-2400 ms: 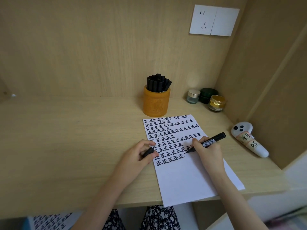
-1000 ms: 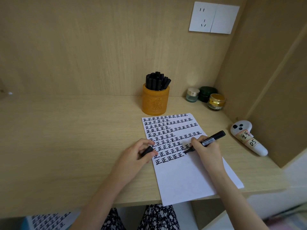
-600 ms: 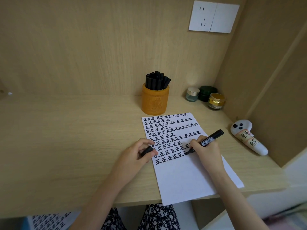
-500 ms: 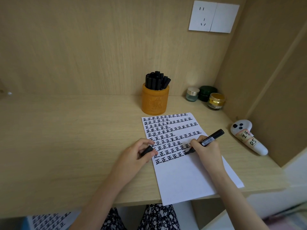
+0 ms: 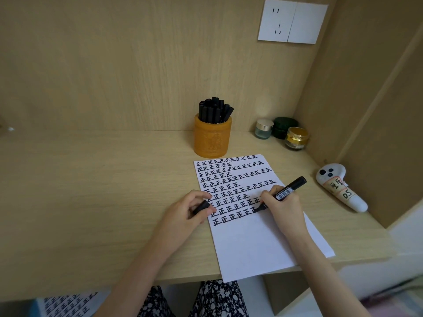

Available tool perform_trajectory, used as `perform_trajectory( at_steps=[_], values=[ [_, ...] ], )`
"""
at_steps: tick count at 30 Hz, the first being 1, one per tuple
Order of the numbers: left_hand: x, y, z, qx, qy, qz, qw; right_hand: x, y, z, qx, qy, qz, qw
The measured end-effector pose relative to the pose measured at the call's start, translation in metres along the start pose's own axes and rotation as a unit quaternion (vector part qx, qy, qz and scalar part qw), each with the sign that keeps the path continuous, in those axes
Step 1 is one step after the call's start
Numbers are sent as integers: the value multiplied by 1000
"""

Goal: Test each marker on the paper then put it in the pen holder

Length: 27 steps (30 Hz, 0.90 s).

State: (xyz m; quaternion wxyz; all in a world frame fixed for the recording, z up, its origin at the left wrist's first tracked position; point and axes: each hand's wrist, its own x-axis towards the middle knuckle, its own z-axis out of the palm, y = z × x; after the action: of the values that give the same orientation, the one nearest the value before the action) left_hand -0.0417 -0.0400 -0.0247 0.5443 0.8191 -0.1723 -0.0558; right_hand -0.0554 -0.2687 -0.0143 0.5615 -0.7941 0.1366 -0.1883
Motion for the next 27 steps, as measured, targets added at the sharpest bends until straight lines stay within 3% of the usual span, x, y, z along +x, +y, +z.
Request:
perform_trajectory(
  at_steps=[17, 27],
  values=[
    [0, 3, 0, 10, 0, 5, 1000, 2, 3, -2, 14, 30, -12, 999],
    [-2, 10, -1, -56, 32, 5, 998, 2, -3, -8, 167, 34, 14, 985]
  ],
)
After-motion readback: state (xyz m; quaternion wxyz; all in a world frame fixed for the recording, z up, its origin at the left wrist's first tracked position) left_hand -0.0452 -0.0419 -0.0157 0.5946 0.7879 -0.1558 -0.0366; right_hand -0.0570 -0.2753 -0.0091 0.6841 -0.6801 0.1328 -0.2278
